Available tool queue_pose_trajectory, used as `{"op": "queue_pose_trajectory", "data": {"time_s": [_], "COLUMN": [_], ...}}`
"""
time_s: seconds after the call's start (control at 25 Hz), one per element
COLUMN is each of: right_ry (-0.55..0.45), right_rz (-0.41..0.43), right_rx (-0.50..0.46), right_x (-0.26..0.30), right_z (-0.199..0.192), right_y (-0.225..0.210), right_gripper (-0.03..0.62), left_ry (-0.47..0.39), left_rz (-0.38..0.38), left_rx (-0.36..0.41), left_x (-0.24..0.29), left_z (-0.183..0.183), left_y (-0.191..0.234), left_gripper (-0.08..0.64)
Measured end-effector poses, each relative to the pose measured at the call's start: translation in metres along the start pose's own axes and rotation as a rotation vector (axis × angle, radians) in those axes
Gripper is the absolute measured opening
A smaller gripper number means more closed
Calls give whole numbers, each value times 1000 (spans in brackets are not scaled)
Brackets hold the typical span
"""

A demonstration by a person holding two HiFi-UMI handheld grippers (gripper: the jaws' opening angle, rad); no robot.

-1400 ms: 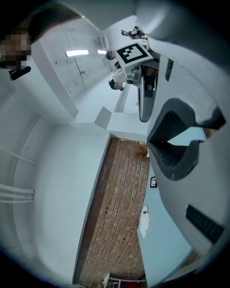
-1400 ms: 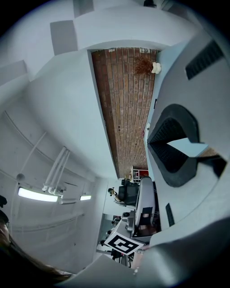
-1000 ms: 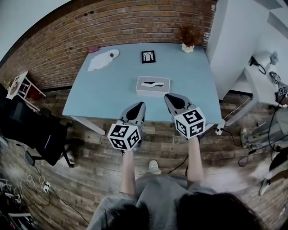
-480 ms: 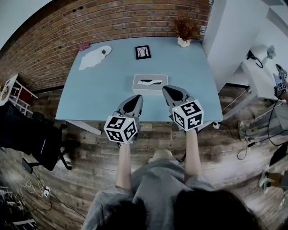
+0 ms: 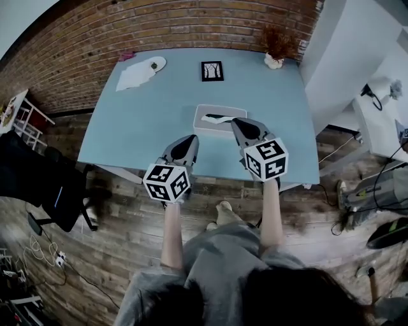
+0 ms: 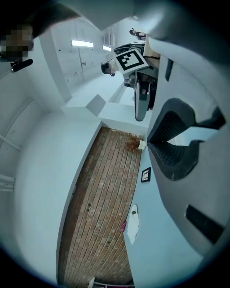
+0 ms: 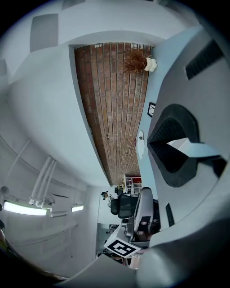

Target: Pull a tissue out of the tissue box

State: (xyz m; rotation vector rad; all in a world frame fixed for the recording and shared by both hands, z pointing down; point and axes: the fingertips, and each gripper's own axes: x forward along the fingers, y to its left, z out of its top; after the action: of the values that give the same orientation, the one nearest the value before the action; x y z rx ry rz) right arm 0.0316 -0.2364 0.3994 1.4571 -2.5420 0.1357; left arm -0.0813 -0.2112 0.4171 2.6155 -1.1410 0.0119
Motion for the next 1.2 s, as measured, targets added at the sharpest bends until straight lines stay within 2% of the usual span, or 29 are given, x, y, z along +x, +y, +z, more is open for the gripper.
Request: {"op": "queue_pose_trajectory", "data": {"time_s": [0.56,0.96,1.2], "right_ry": [65,139,304], "right_rz": [106,242,365], "right_rx": [-38,-81,-235], "right_x": [53,91,117], "right_z": [-10,-18,-46], "right_y": [-53,-68,-63], "right_gripper": [0,0,2], "left_ry": [33,71,95], "left_rz": [33,86,97], "left_rx": [-26,-54,-85], "left_x": [72,94,98], "left_z": [-1,-10,-21], "left_y": [25,50,66], "left_gripper": [3,3,3]}}
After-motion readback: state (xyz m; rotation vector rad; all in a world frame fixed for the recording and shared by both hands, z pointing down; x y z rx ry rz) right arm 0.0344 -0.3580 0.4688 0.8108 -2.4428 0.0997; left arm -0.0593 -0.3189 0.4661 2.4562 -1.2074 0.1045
